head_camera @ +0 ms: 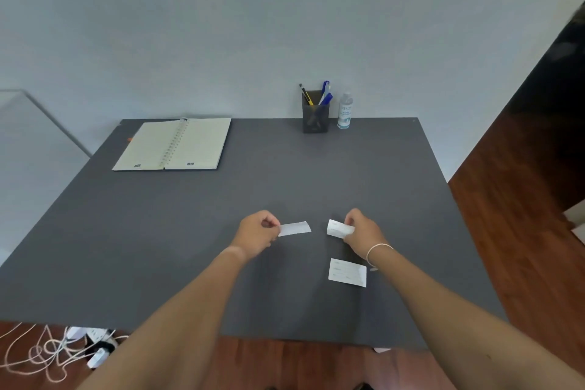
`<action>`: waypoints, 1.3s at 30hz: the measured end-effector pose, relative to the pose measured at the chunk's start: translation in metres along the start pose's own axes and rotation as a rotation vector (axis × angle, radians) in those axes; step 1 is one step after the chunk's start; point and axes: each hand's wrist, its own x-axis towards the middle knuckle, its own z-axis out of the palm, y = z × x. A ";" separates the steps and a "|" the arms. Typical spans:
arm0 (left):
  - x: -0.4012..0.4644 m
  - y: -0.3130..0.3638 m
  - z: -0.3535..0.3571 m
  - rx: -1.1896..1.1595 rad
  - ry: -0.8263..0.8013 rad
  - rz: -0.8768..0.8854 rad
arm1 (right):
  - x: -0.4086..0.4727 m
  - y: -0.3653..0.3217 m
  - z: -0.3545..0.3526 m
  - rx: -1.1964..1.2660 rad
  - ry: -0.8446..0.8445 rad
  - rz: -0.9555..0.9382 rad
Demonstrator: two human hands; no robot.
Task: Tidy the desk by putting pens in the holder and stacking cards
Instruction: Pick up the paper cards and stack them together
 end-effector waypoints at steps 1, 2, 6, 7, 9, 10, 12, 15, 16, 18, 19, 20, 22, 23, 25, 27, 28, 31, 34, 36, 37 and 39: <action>0.001 0.003 0.000 -0.030 0.009 -0.007 | 0.000 -0.001 -0.002 0.048 -0.003 0.018; 0.002 0.006 -0.001 -0.057 0.017 -0.013 | 0.000 -0.003 -0.004 0.089 -0.001 0.026; 0.005 0.019 -0.005 -0.145 0.039 -0.014 | 0.001 -0.013 -0.013 0.226 0.038 0.037; 0.006 0.021 -0.006 -0.158 0.042 -0.012 | 0.002 -0.015 -0.016 0.263 0.047 0.041; 0.008 0.026 -0.008 -0.166 0.046 -0.007 | 0.003 -0.021 -0.020 0.333 0.053 0.050; 0.009 0.028 -0.009 -0.166 0.048 -0.005 | 0.003 -0.024 -0.022 0.366 0.050 0.053; 0.010 0.032 -0.010 -0.168 0.049 0.005 | 0.004 -0.030 -0.026 0.437 0.041 0.048; 0.011 0.038 -0.012 -0.177 0.046 0.029 | 0.004 -0.039 -0.032 0.509 0.032 0.024; 0.012 0.039 -0.012 -0.179 0.046 0.037 | 0.003 -0.041 -0.034 0.520 0.030 0.020; 0.012 0.041 -0.012 -0.186 0.046 0.047 | 0.004 -0.043 -0.036 0.531 0.029 0.018; 0.013 0.042 -0.012 -0.194 0.050 0.050 | 0.004 -0.044 -0.037 0.532 0.029 0.019; 0.013 0.042 -0.011 -0.201 0.056 0.051 | 0.004 -0.045 -0.038 0.533 0.030 0.022; 0.015 0.042 -0.012 -0.206 0.071 0.055 | 0.005 -0.046 -0.038 0.534 0.035 0.027; 0.016 0.042 -0.012 -0.209 0.074 0.056 | 0.005 -0.046 -0.038 0.532 0.038 0.028; 0.017 0.042 -0.011 -0.222 0.075 0.050 | 0.005 -0.046 -0.038 0.532 0.041 0.031; 0.018 0.041 -0.011 -0.237 0.079 0.035 | 0.005 -0.046 -0.038 0.535 0.035 0.035; 0.019 0.041 -0.010 -0.242 0.085 0.029 | 0.006 -0.046 -0.038 0.536 0.030 0.036; 0.021 0.040 -0.009 -0.261 0.104 0.013 | 0.006 -0.046 -0.039 0.537 0.025 0.039; 0.023 0.038 -0.006 -0.293 0.107 -0.001 | 0.007 -0.048 -0.038 0.542 0.019 0.040; 0.025 0.037 -0.004 -0.306 0.101 -0.009 | 0.008 -0.049 -0.038 0.558 0.011 0.038; 0.026 0.035 -0.004 -0.308 0.100 -0.012 | 0.009 -0.050 -0.037 0.570 0.006 0.039; 0.027 0.033 -0.002 -0.306 0.098 -0.018 | 0.009 -0.052 -0.036 0.594 -0.002 0.041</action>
